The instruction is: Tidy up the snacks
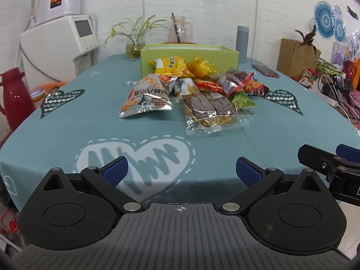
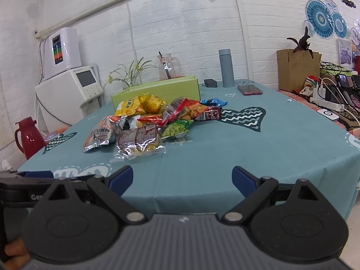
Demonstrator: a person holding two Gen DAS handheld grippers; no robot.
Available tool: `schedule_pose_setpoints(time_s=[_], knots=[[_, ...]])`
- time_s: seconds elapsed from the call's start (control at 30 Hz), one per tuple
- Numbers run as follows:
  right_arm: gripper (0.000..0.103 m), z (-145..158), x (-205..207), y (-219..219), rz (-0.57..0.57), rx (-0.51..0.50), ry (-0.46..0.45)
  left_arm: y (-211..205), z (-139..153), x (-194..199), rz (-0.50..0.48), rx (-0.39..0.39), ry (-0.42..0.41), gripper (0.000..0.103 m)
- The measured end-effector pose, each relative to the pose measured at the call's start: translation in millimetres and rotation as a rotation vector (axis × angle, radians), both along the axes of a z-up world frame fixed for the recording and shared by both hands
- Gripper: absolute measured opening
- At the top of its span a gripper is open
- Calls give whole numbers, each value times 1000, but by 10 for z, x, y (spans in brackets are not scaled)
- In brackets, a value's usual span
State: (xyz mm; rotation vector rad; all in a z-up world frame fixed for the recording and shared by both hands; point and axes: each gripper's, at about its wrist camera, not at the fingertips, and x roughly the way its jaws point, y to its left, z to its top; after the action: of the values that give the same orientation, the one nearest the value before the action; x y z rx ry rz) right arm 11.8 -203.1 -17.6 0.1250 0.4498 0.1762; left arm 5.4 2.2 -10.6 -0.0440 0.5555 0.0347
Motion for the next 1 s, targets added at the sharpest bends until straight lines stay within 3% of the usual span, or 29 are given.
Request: schedule_pose_setpoints(time_s=[1.0], knots=[[93,-28,19,76,13,-31,10,49,-117,51,11,-2,46,92]])
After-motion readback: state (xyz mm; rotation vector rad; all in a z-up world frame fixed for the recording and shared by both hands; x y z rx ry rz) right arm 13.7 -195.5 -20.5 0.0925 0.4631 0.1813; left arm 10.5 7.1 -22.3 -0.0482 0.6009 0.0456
